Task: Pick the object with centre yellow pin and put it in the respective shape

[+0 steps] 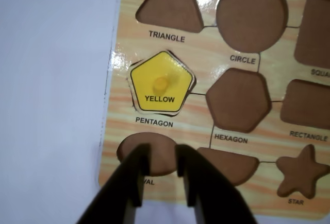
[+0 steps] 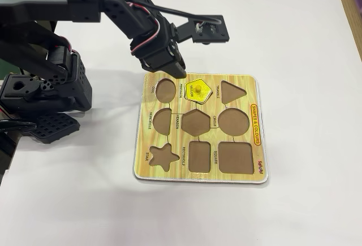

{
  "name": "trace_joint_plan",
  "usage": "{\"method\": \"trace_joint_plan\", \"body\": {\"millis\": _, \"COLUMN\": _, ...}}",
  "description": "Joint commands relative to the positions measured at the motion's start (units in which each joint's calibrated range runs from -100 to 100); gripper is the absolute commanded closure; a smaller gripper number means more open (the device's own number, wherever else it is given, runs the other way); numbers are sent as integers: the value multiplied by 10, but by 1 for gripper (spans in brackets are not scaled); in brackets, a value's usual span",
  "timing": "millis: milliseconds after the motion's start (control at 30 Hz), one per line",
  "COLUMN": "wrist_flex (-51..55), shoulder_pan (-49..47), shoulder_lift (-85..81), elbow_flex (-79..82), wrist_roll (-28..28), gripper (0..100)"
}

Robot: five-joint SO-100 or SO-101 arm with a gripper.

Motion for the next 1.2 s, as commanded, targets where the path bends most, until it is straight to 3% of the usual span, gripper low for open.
{"method": "trace_joint_plan", "body": {"millis": 0, "wrist_flex": -7, "shoulder_pan": 22, "shoulder_lift": -38, "elbow_flex": -4, "wrist_roll": -1, "gripper": 94}}
{"method": "trace_joint_plan", "body": {"millis": 300, "wrist_flex": -7, "shoulder_pan": 79, "shoulder_lift": -128, "elbow_flex": 52, "wrist_roll": -1, "gripper": 94}}
{"method": "trace_joint_plan", "body": {"millis": 667, "wrist_flex": -7, "shoulder_pan": 105, "shoulder_lift": -350, "elbow_flex": 217, "wrist_roll": -2, "gripper": 94}}
{"method": "trace_joint_plan", "body": {"millis": 900, "wrist_flex": -7, "shoulder_pan": 104, "shoulder_lift": -465, "elbow_flex": 321, "wrist_roll": -95, "gripper": 94}}
{"method": "trace_joint_plan", "body": {"millis": 1167, "wrist_flex": -7, "shoulder_pan": 104, "shoulder_lift": -538, "elbow_flex": 431, "wrist_roll": -99, "gripper": 94}}
